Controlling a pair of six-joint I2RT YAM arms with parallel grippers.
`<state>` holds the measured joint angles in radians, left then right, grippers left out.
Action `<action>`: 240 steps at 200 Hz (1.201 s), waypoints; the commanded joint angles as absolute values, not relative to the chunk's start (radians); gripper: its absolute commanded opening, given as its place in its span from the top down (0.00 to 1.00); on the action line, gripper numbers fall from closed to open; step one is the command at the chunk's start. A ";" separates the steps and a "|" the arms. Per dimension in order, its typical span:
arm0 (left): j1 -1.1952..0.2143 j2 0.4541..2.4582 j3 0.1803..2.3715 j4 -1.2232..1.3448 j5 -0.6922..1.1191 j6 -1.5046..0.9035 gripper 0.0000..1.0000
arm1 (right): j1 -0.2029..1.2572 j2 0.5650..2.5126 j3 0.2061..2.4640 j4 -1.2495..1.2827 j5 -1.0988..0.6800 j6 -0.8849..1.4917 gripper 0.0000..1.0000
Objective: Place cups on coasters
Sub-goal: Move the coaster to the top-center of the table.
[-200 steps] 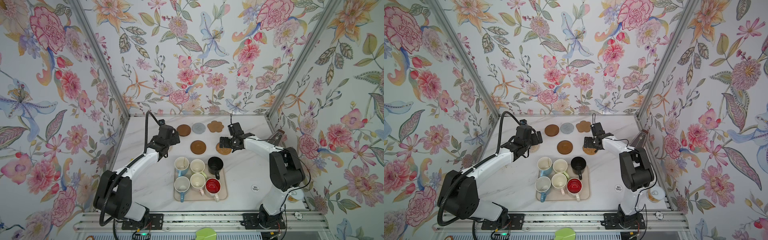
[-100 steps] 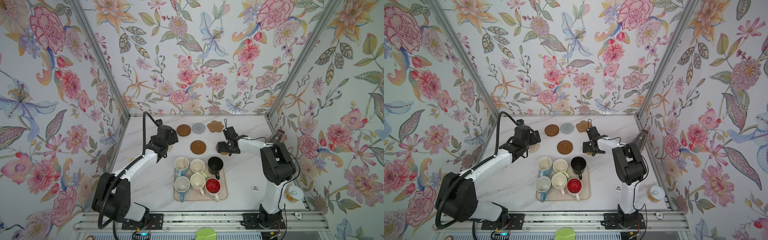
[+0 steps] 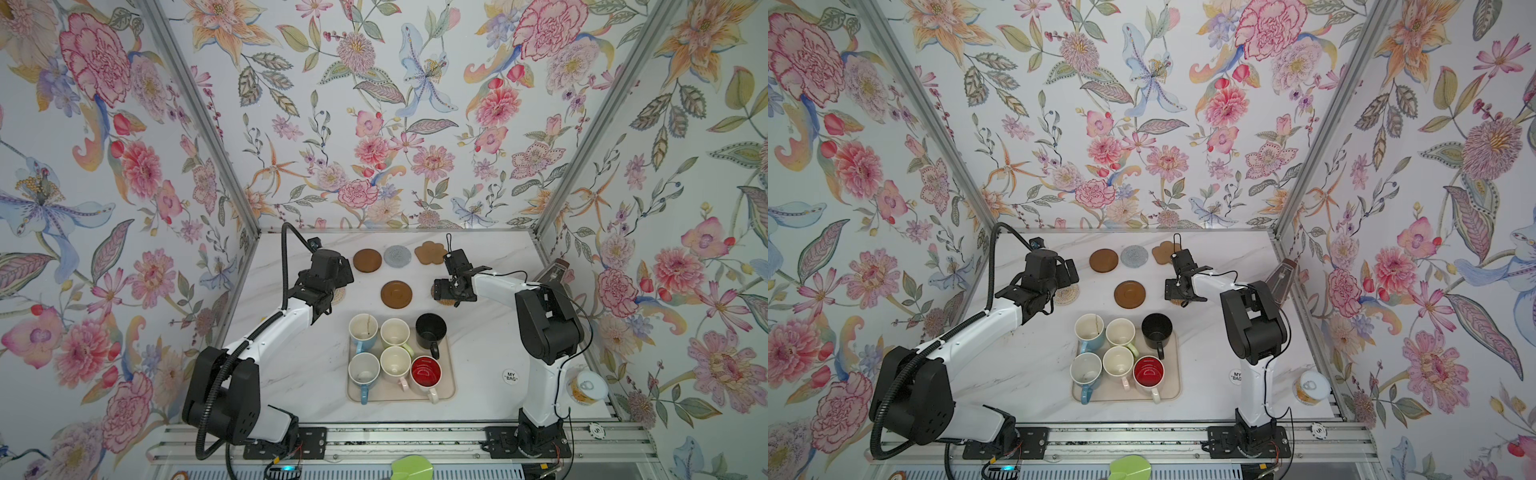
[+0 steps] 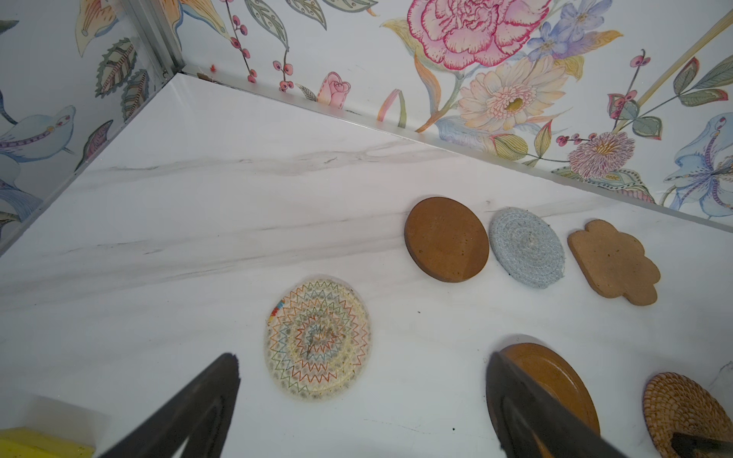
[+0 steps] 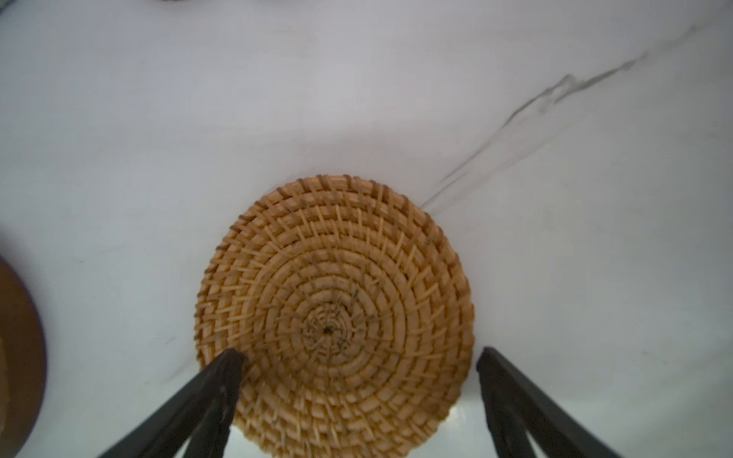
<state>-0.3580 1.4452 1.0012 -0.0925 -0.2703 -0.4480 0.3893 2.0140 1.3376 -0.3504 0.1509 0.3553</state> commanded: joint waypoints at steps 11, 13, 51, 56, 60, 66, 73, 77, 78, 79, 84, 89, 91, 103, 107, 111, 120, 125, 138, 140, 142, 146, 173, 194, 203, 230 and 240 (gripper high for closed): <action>-0.346 1.422 0.992 -0.125 -0.295 -0.463 0.01 | 0.372 2.068 1.384 -0.354 0.177 0.340 0.07; -0.345 1.422 0.992 -0.126 -0.295 -0.465 0.01 | 0.371 2.070 1.386 -0.354 0.176 0.340 0.07; -0.336 1.432 0.989 -0.157 -0.299 -0.484 0.01 | 0.357 2.070 1.404 -0.351 0.166 0.333 0.07; -0.335 1.434 0.989 -0.162 -0.299 -0.487 0.01 | 0.357 2.064 1.403 -0.349 0.167 0.330 0.07; -0.332 1.436 0.988 -0.164 -0.299 -0.489 0.01 | 0.358 2.062 1.402 -0.347 0.167 0.328 0.07; -0.330 1.440 0.988 -0.167 -0.298 -0.493 0.01 | 0.358 2.054 1.401 -0.344 0.167 0.325 0.07; -0.327 1.445 0.988 -0.173 -0.297 -0.498 0.01 | 0.357 2.049 1.403 -0.344 0.165 0.324 0.07; -0.325 1.447 0.988 -0.174 -0.294 -0.500 0.01 | 0.357 2.048 1.405 -0.344 0.163 0.324 0.07; -0.325 1.448 0.988 -0.174 -0.294 -0.501 0.01 | 0.357 2.046 1.405 -0.344 0.163 0.324 0.07; -0.326 1.449 0.988 -0.174 -0.293 -0.501 0.01 | 0.357 2.046 1.405 -0.344 0.162 0.324 0.07; -0.323 1.451 0.988 -0.176 -0.292 -0.503 0.01 | 0.358 2.044 1.406 -0.346 0.160 0.323 0.07; -0.321 1.454 0.988 -0.176 -0.290 -0.507 0.01 | 0.357 2.041 1.408 -0.346 0.157 0.322 0.06; -0.321 1.454 0.988 -0.178 -0.290 -0.507 0.01 | 0.357 2.041 1.408 -0.345 0.157 0.323 0.06; -0.316 1.459 0.989 -0.179 -0.287 -0.512 0.01 | 0.357 2.033 1.407 -0.348 0.154 0.325 0.06; -0.317 1.460 0.989 -0.179 -0.285 -0.513 0.01 | 0.359 2.030 1.407 -0.351 0.154 0.325 0.06; -0.316 1.461 0.989 -0.181 -0.283 -0.515 0.01 | 0.360 2.027 1.407 -0.353 0.154 0.327 0.05; -0.313 1.462 0.988 -0.179 -0.282 -0.517 0.01 | 0.362 2.022 1.402 -0.354 0.153 0.331 0.05; -0.312 1.464 0.986 -0.177 -0.279 -0.520 0.01 | 0.362 2.018 1.398 -0.355 0.150 0.335 0.05; -0.308 1.467 0.983 -0.168 -0.269 -0.523 0.01 | 0.364 2.017 1.390 -0.354 0.146 0.342 0.04; -0.307 1.469 0.982 -0.166 -0.268 -0.524 0.01 | 0.364 2.017 1.391 -0.354 0.147 0.343 0.04; -0.307 1.469 0.983 -0.165 -0.266 -0.525 0.01 | 0.364 2.017 1.389 -0.354 0.146 0.343 0.04; -0.305 1.472 0.983 -0.162 -0.262 -0.527 0.01 | 0.364 2.024 1.388 -0.355 0.146 0.344 0.04; -0.302 1.477 0.989 -0.163 -0.255 -0.531 0.01 | 0.364 2.049 1.398 -0.354 0.141 0.348 0.06; -0.299 1.467 0.981 -0.160 -0.258 -0.533 0.01 | 0.361 2.067 1.421 -0.350 0.136 0.347 0.08; -0.299 1.462 0.977 -0.157 -0.260 -0.535 0.01 | 0.358 2.077 1.435 -0.347 0.132 0.347 0.09; -0.292 1.453 0.973 -0.150 -0.254 -0.540 0.01 | 0.351 2.121 1.497 -0.346 0.114 0.341 0.09; -0.290 1.450 0.974 -0.149 -0.249 -0.540 0.01 | 0.350 2.136 1.521 -0.345 0.112 0.332 0.09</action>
<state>-0.3046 1.4635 0.9882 -0.1528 -0.2649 -0.5224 0.3573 2.0937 1.4616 -0.3397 0.1303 0.3374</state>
